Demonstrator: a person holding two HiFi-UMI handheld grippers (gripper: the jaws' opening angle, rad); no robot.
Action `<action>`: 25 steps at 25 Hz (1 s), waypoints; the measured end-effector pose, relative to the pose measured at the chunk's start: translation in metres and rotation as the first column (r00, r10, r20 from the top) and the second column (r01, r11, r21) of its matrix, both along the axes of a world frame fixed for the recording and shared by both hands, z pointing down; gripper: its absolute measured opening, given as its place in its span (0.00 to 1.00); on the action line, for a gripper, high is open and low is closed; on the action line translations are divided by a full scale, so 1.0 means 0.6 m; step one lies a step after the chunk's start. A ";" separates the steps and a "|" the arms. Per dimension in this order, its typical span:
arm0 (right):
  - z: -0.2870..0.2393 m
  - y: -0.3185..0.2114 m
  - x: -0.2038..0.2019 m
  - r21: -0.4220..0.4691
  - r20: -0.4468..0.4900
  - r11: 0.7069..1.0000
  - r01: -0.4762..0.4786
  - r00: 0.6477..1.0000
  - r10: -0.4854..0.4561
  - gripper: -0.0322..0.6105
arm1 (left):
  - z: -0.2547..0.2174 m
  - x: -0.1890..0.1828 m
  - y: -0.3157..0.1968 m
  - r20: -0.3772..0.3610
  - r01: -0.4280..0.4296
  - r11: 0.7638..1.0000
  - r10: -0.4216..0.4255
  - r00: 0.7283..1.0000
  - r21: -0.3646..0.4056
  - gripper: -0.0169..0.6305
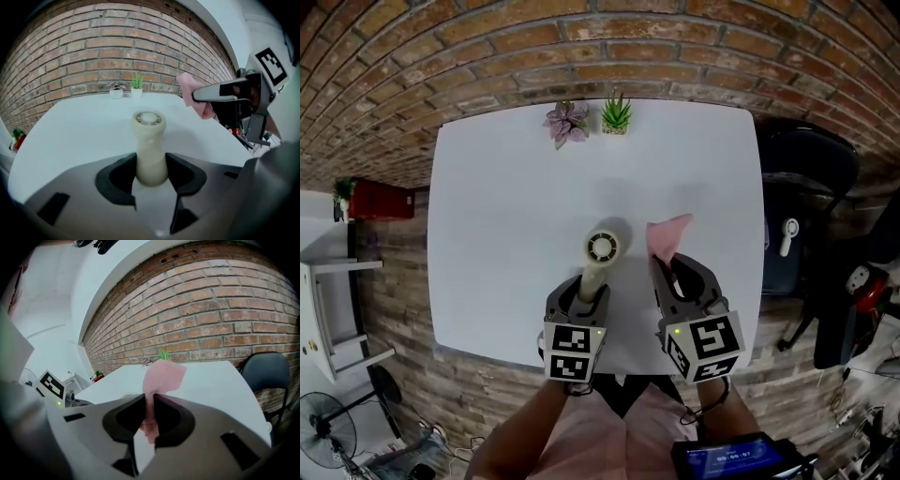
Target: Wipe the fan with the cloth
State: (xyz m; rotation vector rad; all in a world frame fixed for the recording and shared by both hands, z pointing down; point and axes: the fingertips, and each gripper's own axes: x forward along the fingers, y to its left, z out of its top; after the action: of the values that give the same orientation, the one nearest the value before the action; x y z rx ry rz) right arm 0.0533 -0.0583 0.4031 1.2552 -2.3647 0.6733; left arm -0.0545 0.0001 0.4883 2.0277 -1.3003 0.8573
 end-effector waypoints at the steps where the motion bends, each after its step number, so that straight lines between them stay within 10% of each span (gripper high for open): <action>1: 0.003 -0.001 -0.003 -0.003 -0.001 1.000 0.005 1.000 -0.005 0.12 | -0.001 0.002 0.001 -0.006 -0.007 1.000 0.007 1.000 -0.001 0.33; 19: 0.038 0.002 -0.044 -0.045 -0.031 0.998 0.052 0.998 -0.053 0.13 | -0.014 -0.010 -0.001 -0.079 -0.062 0.996 0.067 0.995 0.067 0.33; 25: 0.043 0.004 -0.042 -0.051 -0.037 0.998 0.048 0.998 -0.050 0.13 | 0.003 -0.017 0.001 0.012 -0.104 0.994 0.104 0.995 0.031 0.33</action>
State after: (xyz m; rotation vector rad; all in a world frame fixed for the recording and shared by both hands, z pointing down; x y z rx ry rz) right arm 0.0281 -0.0561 0.4287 1.1749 -2.3255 0.6825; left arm -0.0645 0.0010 0.4900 2.1340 -1.2304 0.9006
